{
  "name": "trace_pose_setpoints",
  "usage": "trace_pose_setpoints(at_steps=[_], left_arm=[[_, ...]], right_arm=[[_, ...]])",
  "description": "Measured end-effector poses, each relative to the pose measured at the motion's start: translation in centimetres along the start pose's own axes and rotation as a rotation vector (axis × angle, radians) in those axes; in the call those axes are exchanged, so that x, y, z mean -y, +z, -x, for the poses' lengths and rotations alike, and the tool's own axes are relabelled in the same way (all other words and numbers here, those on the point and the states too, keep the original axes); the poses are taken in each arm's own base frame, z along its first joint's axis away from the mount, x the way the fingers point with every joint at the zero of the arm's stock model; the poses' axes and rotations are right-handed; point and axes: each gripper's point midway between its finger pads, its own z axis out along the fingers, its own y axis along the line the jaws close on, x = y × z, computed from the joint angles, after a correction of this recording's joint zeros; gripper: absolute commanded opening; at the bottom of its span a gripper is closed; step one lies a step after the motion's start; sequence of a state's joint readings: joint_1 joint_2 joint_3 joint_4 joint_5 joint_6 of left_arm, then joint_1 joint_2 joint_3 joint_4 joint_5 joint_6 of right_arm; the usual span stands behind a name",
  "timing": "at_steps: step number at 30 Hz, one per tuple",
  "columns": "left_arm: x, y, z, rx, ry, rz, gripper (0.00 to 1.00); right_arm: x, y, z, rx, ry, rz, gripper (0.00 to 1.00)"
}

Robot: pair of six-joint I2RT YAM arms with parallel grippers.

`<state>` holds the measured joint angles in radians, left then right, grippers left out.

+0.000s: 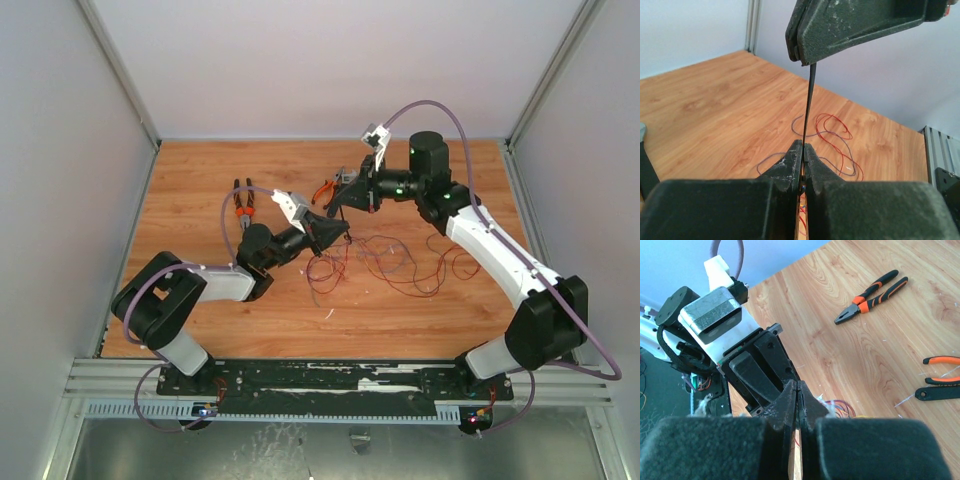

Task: Zip-tie the wires
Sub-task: Tie the cable at the center of the board.

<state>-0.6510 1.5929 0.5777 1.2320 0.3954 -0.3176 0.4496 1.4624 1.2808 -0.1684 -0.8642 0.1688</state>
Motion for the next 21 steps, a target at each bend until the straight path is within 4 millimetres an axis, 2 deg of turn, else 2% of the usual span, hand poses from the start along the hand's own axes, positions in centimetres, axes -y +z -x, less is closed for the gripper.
trace_pose_setpoints(at_steps=[6,13,21], left_arm=[[0.3,0.2,0.8,0.038,0.015,-0.023,0.10],[0.0,0.1,-1.6,-0.018,-0.015,-0.029,0.13],[0.1,0.2,-1.6,-0.012,-0.014,-0.035,0.09]], right_arm=[[-0.3,0.0,0.9,0.013,0.001,0.003,0.00],[-0.4,0.0,1.2,0.020,0.008,0.006,0.00],[-0.4,0.0,1.3,0.020,0.015,0.007,0.00]])
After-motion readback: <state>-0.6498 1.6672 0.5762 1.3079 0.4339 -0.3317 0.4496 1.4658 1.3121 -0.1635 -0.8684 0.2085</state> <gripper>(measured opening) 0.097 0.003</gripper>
